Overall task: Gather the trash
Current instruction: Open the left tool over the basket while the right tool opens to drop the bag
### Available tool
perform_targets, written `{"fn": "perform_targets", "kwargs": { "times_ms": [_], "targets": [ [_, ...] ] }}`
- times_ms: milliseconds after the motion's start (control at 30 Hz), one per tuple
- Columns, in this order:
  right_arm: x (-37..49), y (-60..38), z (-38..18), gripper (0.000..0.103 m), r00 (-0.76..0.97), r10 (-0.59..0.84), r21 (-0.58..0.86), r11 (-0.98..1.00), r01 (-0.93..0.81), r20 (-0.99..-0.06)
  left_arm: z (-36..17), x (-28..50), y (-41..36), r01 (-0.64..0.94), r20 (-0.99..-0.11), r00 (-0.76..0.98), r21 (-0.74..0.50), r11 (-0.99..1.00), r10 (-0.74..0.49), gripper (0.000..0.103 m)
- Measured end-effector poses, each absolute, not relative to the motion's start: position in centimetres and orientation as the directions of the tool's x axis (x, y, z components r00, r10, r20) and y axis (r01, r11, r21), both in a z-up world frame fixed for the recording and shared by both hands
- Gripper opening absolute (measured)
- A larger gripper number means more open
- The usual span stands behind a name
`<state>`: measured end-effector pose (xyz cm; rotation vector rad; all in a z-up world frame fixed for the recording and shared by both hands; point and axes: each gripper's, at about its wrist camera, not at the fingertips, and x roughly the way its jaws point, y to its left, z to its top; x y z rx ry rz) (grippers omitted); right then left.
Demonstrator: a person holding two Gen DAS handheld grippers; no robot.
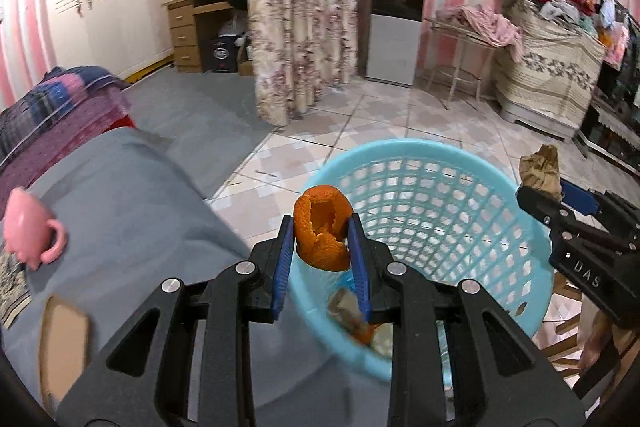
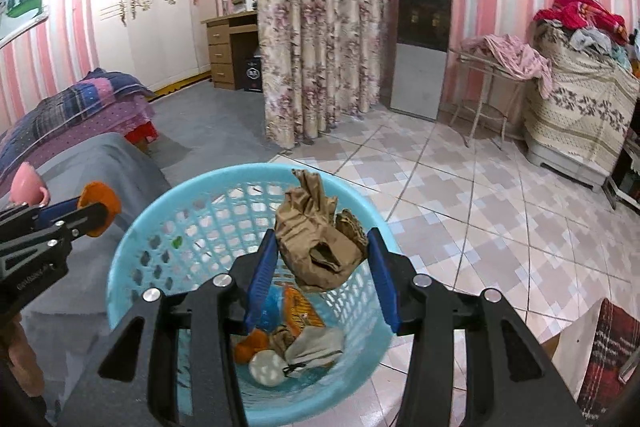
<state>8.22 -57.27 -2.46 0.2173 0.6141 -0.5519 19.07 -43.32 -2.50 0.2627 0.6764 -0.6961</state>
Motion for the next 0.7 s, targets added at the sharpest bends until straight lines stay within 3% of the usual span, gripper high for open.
{"fn": "perform_targets", "kwargs": {
  "times_ms": [200,233,300,367,500,700],
  "targets": [
    [7.4,-59.2,-3.0,0.046,0.661,-0.433,0.061,0.808,0.586,-0.612,-3.8,19.7,-45.7,0.686,-0.676,0.54,0.008,0.727,-0.501,0.031],
    [7.3,-59.2,-3.1,0.046,0.662,-0.431,0.069,0.806,0.588,-0.613,-4.0,20.0,-45.7,0.68,-0.679,0.545,0.013,0.733,-0.493,0.035],
    [7.2,-59.5,-3.1,0.046,0.666,-0.427,0.083,0.803,0.591,-0.612,-4.0,20.5,-45.5,0.666,-0.678,0.556,0.017,0.745,-0.481,0.051],
    [7.2,-59.5,-3.2,0.046,0.668,-0.424,0.083,0.805,0.588,-0.612,-3.9,20.8,-45.1,0.657,-0.679,0.561,0.018,0.753,-0.473,0.055],
    [7.6,-58.8,-3.3,0.046,0.677,-0.412,0.079,0.818,0.57,-0.609,-2.5,20.8,-43.0,0.618,-0.645,0.626,0.067,0.783,-0.438,0.078],
    [9.0,-56.8,-3.3,0.046,0.696,-0.388,0.069,0.845,0.531,-0.605,-0.6,20.7,-38.8,0.561,-0.614,0.673,0.062,0.825,-0.412,0.092]
  ]
}}
